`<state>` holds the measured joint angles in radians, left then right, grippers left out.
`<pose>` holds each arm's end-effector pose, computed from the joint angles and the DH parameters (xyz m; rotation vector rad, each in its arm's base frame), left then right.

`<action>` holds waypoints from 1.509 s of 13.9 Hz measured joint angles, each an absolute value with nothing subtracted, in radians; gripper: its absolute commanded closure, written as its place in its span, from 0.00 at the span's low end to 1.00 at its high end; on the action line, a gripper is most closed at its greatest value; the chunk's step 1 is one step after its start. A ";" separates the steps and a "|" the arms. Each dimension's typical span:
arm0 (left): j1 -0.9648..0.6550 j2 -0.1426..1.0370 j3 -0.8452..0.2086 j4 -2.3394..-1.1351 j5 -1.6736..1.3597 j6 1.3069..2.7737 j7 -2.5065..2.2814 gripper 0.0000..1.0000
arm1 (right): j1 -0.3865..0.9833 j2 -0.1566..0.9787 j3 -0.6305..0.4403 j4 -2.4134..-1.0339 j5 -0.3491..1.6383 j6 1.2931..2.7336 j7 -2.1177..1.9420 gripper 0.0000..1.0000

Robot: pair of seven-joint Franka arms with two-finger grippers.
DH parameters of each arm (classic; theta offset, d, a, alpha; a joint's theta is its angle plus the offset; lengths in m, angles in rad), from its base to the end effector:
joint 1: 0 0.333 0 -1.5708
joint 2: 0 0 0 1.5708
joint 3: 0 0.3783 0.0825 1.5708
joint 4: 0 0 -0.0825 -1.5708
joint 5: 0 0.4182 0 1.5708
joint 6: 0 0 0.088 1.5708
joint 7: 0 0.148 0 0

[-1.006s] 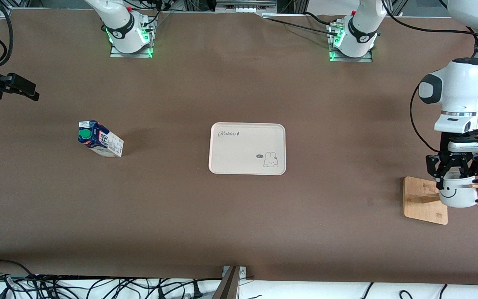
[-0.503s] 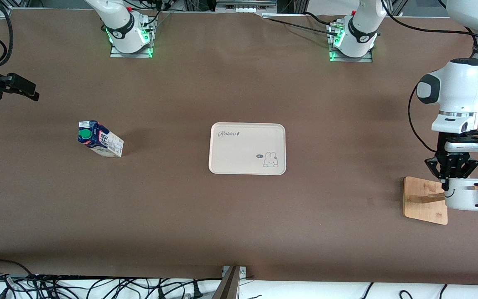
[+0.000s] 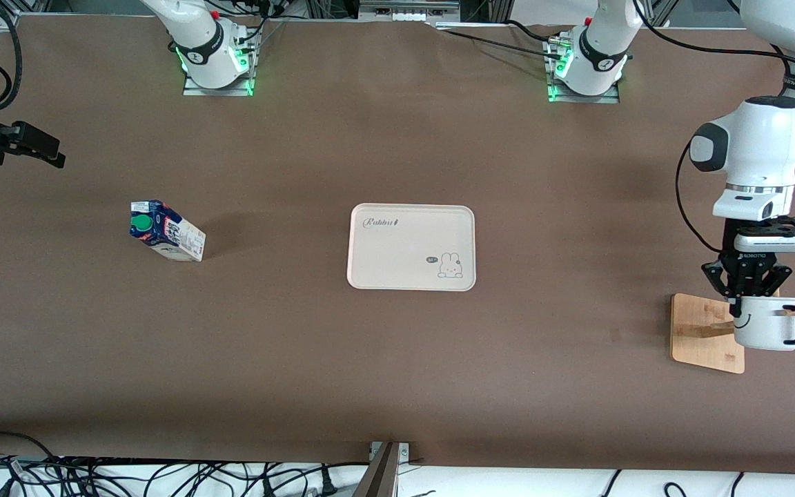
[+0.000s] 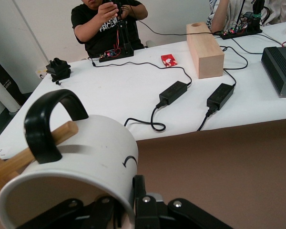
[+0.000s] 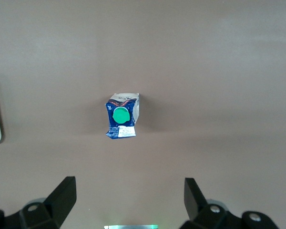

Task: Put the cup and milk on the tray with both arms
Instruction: 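Close the left gripper on the white mug's rim, then lift the white mug off the stand with the left gripper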

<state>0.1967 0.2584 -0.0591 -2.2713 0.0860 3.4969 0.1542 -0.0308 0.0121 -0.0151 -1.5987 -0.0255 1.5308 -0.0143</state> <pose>0.6507 0.0804 0.3713 -2.6651 0.1375 -1.3872 0.5833 -0.0306 0.6215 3.1154 -0.0492 -0.1258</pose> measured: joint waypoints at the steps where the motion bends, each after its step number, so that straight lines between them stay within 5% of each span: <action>1: 0.197 0.254 -0.070 -2.272 0.086 3.497 0.151 1.00 | -0.031 0.012 -0.015 -1.599 -0.026 1.531 -0.014 0.00; 14: 0.196 0.240 -0.212 -2.327 0.086 3.484 0.007 1.00 | -0.031 0.012 -0.015 -1.599 -0.026 1.531 -0.014 0.00; 21: 0.194 0.195 -0.371 -2.335 0.086 3.045 -0.196 1.00 | -0.031 0.012 -0.015 -1.598 -0.026 1.531 -0.014 0.00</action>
<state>0.1941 0.1954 -0.3708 -2.3350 0.0861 3.0447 -0.1958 -0.0310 0.0123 -0.0152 -1.5985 -0.0255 1.5308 -0.0141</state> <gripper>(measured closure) 0.916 0.000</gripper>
